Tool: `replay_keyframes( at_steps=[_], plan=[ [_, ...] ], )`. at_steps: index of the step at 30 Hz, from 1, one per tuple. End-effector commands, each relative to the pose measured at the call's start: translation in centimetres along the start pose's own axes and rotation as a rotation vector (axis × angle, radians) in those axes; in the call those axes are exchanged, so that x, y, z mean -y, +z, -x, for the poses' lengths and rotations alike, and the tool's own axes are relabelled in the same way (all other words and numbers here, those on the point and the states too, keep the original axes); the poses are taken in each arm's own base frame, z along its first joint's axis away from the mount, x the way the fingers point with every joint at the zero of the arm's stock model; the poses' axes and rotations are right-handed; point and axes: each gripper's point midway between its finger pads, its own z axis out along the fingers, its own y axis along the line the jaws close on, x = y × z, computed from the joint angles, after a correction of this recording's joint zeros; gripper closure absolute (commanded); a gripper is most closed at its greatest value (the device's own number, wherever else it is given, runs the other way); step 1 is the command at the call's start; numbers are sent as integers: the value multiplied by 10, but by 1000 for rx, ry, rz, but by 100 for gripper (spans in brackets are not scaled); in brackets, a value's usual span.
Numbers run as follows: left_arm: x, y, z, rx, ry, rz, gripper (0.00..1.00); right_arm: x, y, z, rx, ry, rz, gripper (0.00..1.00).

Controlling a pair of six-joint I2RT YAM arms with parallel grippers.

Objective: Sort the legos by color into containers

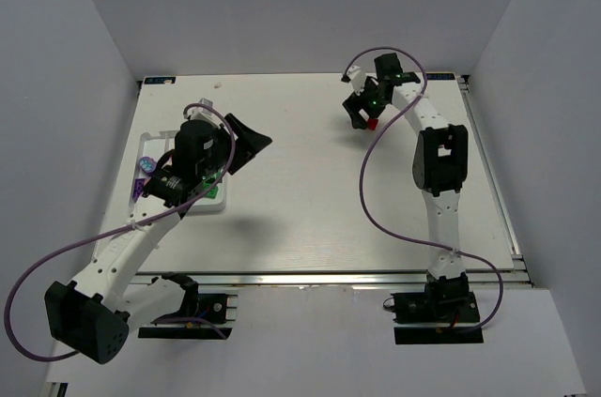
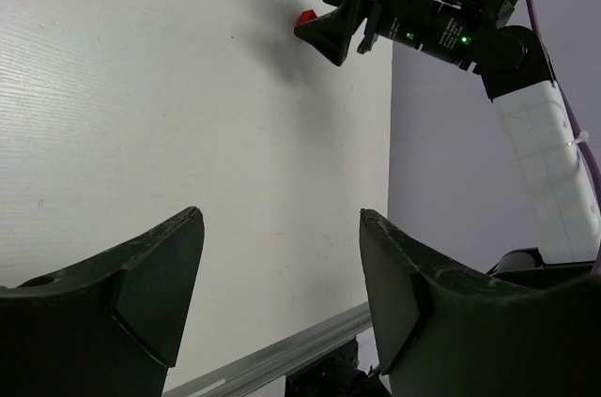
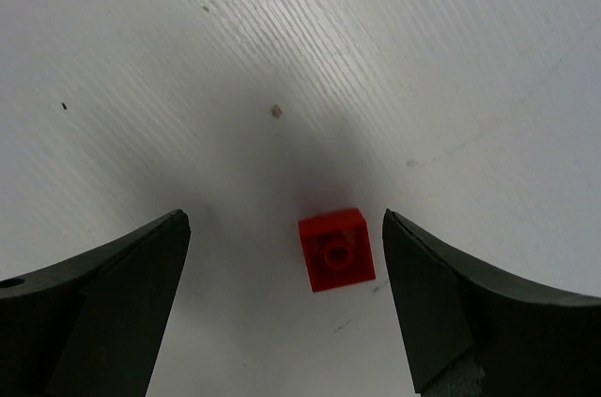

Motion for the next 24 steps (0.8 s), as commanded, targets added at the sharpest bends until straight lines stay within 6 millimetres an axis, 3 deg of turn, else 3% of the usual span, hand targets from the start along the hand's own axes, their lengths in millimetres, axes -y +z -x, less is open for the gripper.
replay_keyframes(
  at_steps=[1,15,24],
  plan=[
    [9,-11,8,37,-3,-13,23,27,-10,4,-7,-67,-68,12],
    [7,-11,7,32,-8,-5,23,19,12,-9,-102,-93,-87,15],
    [6,-16,6,38,-11,-7,23,10,20,-23,-147,-55,-60,23]
  ],
)
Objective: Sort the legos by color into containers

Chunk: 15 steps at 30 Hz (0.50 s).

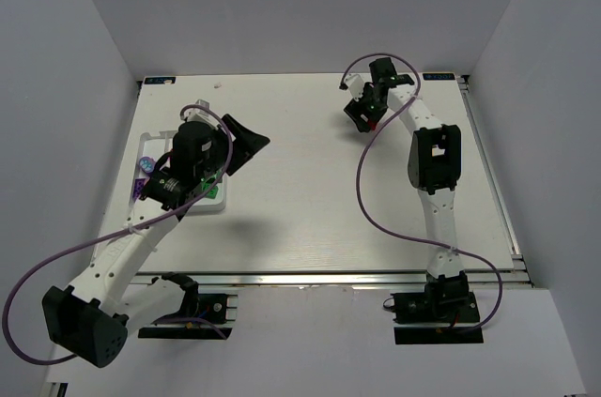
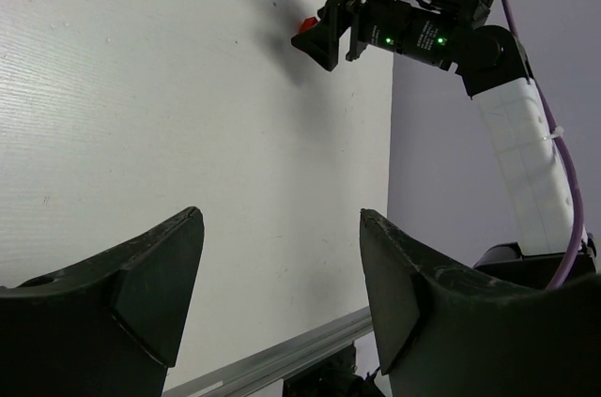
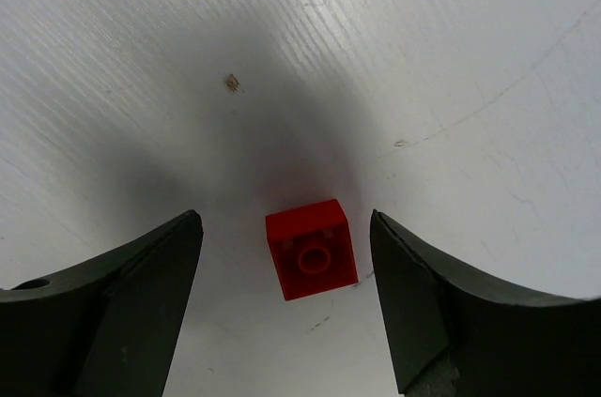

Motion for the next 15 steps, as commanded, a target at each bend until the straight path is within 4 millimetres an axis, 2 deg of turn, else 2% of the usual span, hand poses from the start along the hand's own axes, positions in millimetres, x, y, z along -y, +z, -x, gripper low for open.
replay_keyframes(
  at_steps=[1,8,13,15],
  plan=[
    [7,-11,4,22,0,-20,23,1,4,-4,-25,19,-3,23],
    [7,-18,6,37,-3,-19,23,0,13,-14,-41,52,1,29],
    [8,-18,6,41,-8,-22,23,0,5,-13,-16,65,5,46],
    [9,-18,7,42,-10,-25,23,-7,6,-18,-24,68,23,51]
  ],
)
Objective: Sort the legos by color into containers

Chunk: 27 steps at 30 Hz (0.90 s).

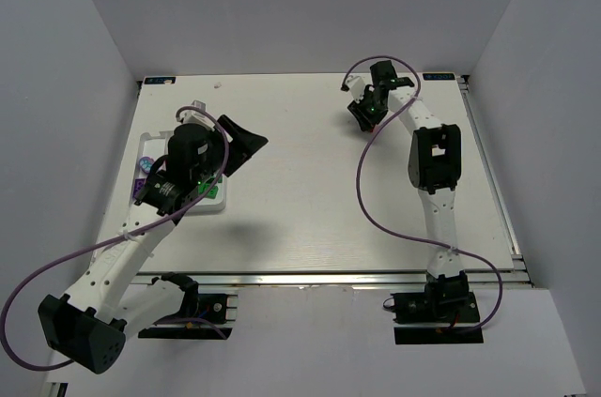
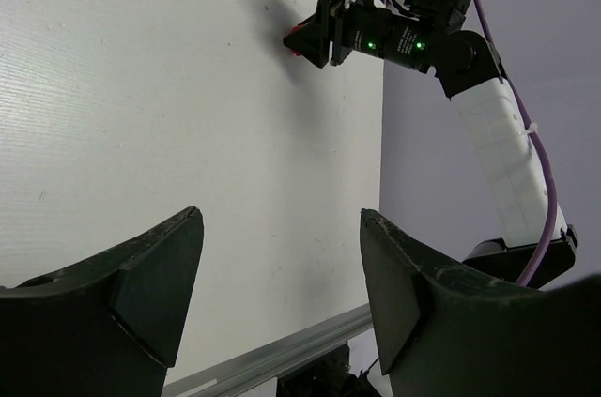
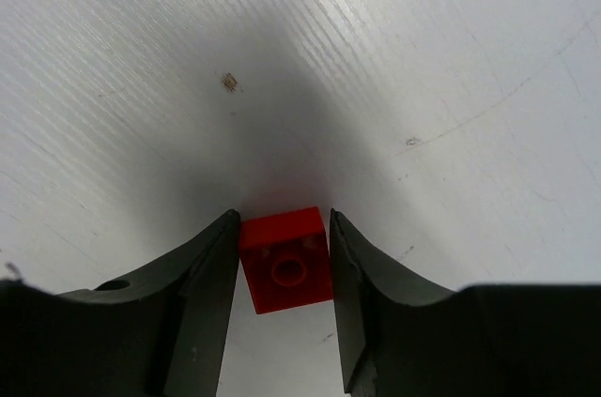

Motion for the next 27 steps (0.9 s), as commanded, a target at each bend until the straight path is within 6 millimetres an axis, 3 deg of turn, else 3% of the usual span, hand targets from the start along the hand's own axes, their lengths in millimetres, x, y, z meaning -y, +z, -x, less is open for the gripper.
replay_keyframes(
  at_steps=[1,6,9,11,12,14,15,17,18,19,20,21,24,25,27],
  plan=[
    [4,-7,4,23,3,-11,23,-3,-10,-5,1,14,7,55],
    [11,-12,13,50,29,-18,23,-12,-17,-5,16,31,27,72],
    [18,-19,20,70,48,-30,23,-22,-30,7,71,43,65,80],
    [25,-26,26,96,58,-43,23,-26,-48,23,131,43,80,85],
    [26,-28,31,118,62,-41,23,-34,-62,38,190,46,112,89],
    [34,-38,37,146,81,-77,23,-50,-75,50,244,44,166,94],
    [37,-42,39,157,89,-89,23,-60,-97,70,332,21,209,95],
    [46,-55,45,191,103,-128,23,-89,-108,79,390,18,304,96],
    [48,-59,47,204,108,-138,23,-106,-130,96,474,-13,360,98],
    [50,-64,49,215,110,-147,23,-124,-137,105,505,-37,402,98],
    [56,-73,53,235,115,-170,23,-143,-137,102,508,-23,455,98],
    [58,-77,54,244,118,-179,23,-157,-155,117,577,-65,484,99],
    [71,-94,62,277,121,-218,23,-214,-164,131,618,-89,618,100],
    [74,-98,64,282,122,-225,23,-236,-169,146,653,-129,650,100],
    [83,-108,69,301,124,-254,23,-264,-170,159,651,-85,738,100]
  ],
)
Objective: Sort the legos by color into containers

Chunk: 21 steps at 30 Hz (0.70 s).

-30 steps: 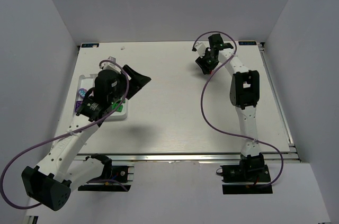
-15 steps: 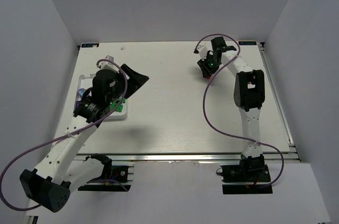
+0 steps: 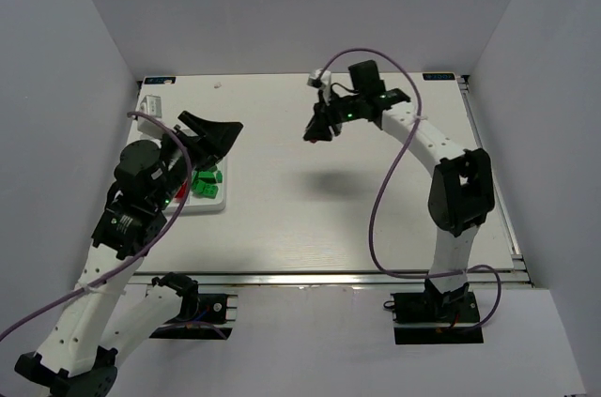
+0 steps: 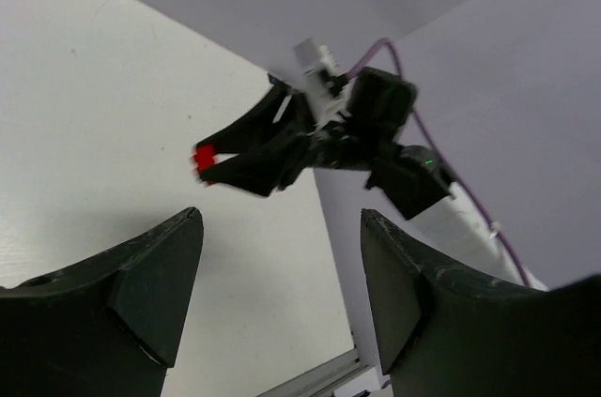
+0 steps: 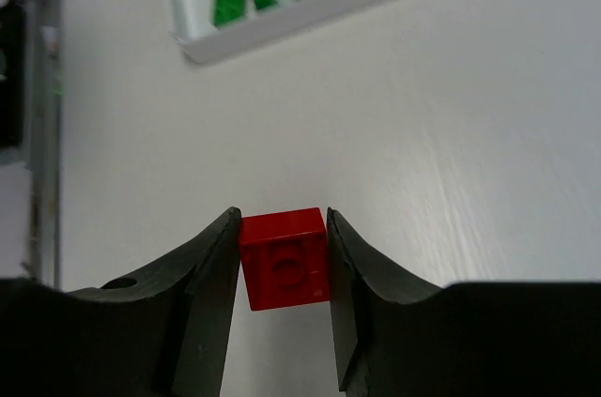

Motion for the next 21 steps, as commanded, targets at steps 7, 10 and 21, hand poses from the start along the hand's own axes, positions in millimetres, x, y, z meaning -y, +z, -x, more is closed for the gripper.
replay_keyframes(
  at_steps=[7,10,21],
  plan=[
    [47,-27,36,95,-2,-132,23,-118,135,87,148,120,372,100],
    [49,-36,40,112,-4,-143,23,-140,175,114,216,169,418,100],
    [42,-66,46,143,-11,-107,22,-171,282,154,506,133,242,97]
  ],
)
